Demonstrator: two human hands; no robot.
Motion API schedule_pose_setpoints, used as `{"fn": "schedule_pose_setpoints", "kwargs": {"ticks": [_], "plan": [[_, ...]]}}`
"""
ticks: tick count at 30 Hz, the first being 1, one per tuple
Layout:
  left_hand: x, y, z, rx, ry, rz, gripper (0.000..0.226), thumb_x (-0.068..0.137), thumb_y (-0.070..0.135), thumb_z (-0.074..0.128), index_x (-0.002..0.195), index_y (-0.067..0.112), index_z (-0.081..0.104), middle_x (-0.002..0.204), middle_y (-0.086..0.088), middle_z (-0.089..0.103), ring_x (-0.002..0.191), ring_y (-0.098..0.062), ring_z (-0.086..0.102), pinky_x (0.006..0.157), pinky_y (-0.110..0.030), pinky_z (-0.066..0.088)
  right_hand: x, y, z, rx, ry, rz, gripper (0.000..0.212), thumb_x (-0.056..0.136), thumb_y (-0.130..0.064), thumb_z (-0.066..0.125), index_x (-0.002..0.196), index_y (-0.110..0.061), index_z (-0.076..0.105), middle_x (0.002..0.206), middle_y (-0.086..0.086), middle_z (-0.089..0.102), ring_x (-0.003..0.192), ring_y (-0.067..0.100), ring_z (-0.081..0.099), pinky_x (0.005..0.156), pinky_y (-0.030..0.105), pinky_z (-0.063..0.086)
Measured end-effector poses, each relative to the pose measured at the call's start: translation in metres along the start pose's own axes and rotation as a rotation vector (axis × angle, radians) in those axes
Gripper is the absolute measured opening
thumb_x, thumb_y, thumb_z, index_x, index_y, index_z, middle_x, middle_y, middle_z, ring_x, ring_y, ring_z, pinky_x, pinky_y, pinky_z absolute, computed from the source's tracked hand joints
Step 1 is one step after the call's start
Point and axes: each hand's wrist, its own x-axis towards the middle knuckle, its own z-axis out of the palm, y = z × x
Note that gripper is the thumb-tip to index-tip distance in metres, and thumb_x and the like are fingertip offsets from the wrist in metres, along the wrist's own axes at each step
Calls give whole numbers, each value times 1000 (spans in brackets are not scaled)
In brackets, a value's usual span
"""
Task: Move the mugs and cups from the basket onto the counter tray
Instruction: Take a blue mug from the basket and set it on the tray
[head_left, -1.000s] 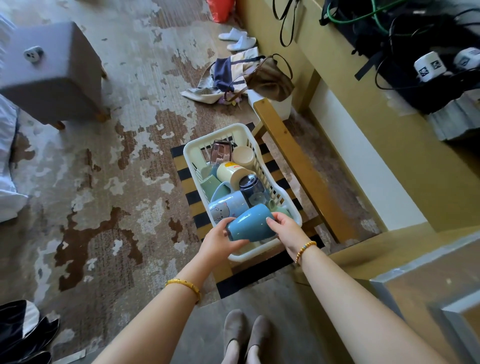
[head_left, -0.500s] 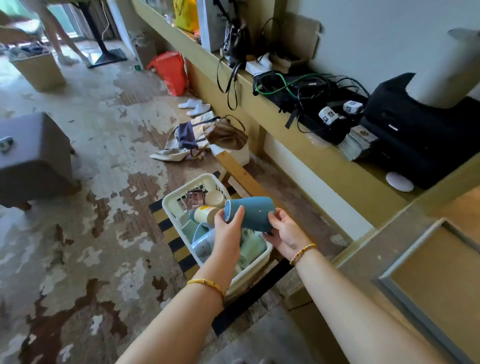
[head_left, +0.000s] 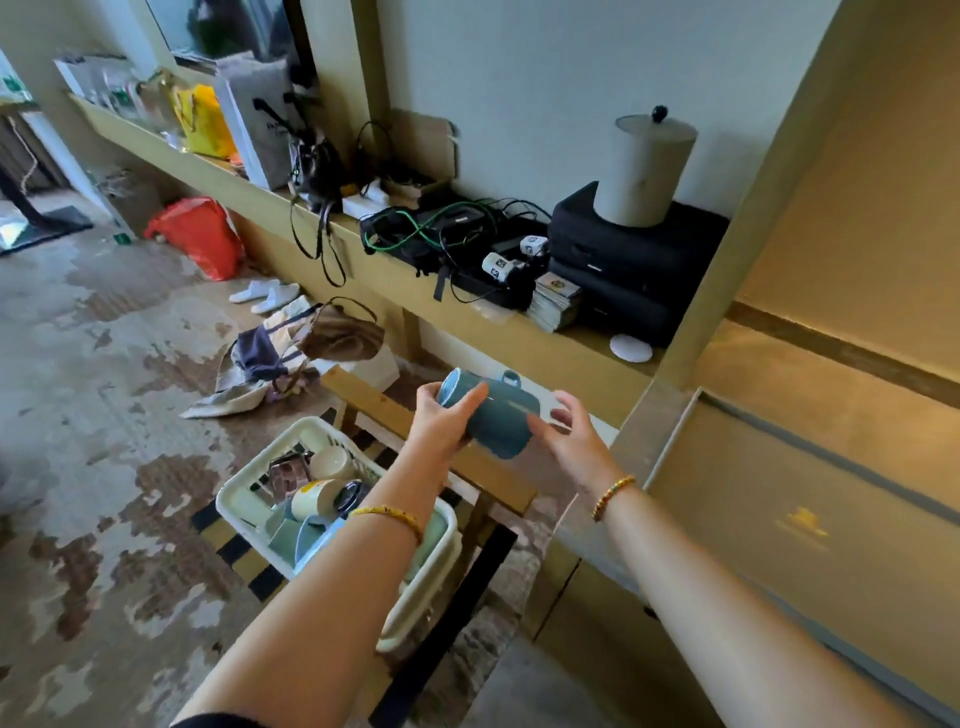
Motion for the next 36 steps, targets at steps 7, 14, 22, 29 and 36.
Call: {"fn": "schedule_pose_setpoints", "kwargs": {"ticks": [7, 14, 22, 29, 36], "plan": [[3, 15, 75, 308, -365, 165, 51, 77, 28, 74, 118, 24, 44, 108, 3, 55, 93, -8, 57, 70, -23, 53, 15, -7, -96, -33, -44, 2, 49, 96, -21, 47, 143, -18, 32, 147, 4, 38, 126, 14, 42, 96, 25, 35], [8, 15, 158, 436, -546, 207, 52, 75, 20, 76, 118, 27, 47, 114, -1, 57, 105, -17, 56, 88, -33, 51, 29, 1, -175, -381, -7, -64, 32, 96, -4, 42, 124, -13, 55, 120, 10, 57, 109, 28, 58, 90, 36, 51], [15, -4, 248, 472, -685, 163, 52, 76, 21, 75, 120, 28, 48, 117, -2, 57, 109, -20, 55, 94, -37, 48, 33, 23, -265, -405, -73, 60, 3, 92, -12, 54, 94, -10, 52, 75, 0, 58, 59, 10, 55, 40, 18, 42], [15, -19, 320, 534, -742, 226, 52, 77, 23, 73, 117, 35, 42, 114, 4, 57, 107, -13, 54, 87, -30, 45, 30, 59, -310, -181, 1, 210, 16, 93, -14, 53, 79, -16, 44, 81, 7, 61, 53, 10, 59, 55, 20, 55], [30, -25, 361, 835, -838, 413, 58, 73, 22, 77, 121, 21, 46, 114, 3, 58, 106, -11, 54, 89, -22, 39, 43, 90, -332, -154, 234, 234, 15, 89, -8, 59, 84, -15, 46, 84, 9, 61, 59, 16, 60, 44, 18, 48]]}}
